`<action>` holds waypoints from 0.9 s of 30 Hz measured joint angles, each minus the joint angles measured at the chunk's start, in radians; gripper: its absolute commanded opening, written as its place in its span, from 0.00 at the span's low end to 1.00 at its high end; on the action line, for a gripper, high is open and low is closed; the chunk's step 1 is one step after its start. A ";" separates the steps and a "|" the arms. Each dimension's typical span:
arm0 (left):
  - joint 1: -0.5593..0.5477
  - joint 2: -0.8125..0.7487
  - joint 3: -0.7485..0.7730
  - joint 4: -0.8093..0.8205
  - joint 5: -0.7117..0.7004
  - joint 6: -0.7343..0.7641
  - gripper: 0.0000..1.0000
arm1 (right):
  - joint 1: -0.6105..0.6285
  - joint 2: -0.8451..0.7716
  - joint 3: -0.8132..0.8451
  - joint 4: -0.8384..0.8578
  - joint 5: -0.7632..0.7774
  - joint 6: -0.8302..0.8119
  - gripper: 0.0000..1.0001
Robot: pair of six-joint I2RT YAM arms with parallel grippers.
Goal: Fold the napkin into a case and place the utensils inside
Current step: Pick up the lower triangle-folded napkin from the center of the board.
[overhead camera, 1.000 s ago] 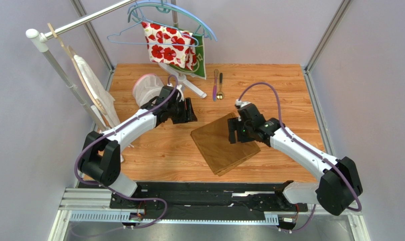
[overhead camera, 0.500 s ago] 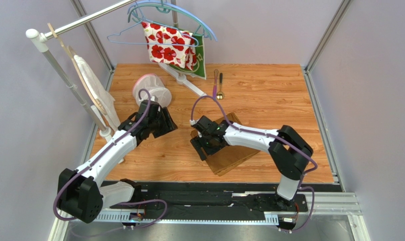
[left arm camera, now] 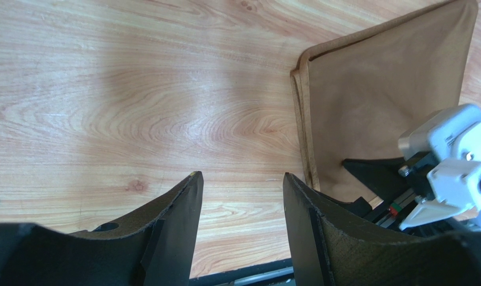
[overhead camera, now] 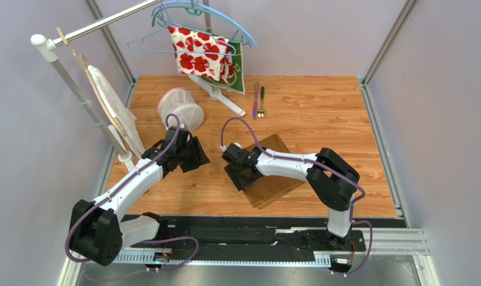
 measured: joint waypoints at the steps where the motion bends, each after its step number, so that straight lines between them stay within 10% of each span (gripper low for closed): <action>1: 0.004 0.001 0.000 0.004 0.000 0.000 0.62 | 0.006 0.005 0.004 -0.001 0.005 0.007 0.51; 12: 0.025 0.148 0.018 0.077 0.079 0.021 0.77 | 0.027 0.016 0.015 0.034 0.003 0.052 0.00; 27: 0.026 0.444 0.056 0.317 0.323 -0.018 0.78 | -0.079 -0.040 -0.082 0.146 -0.305 0.057 0.00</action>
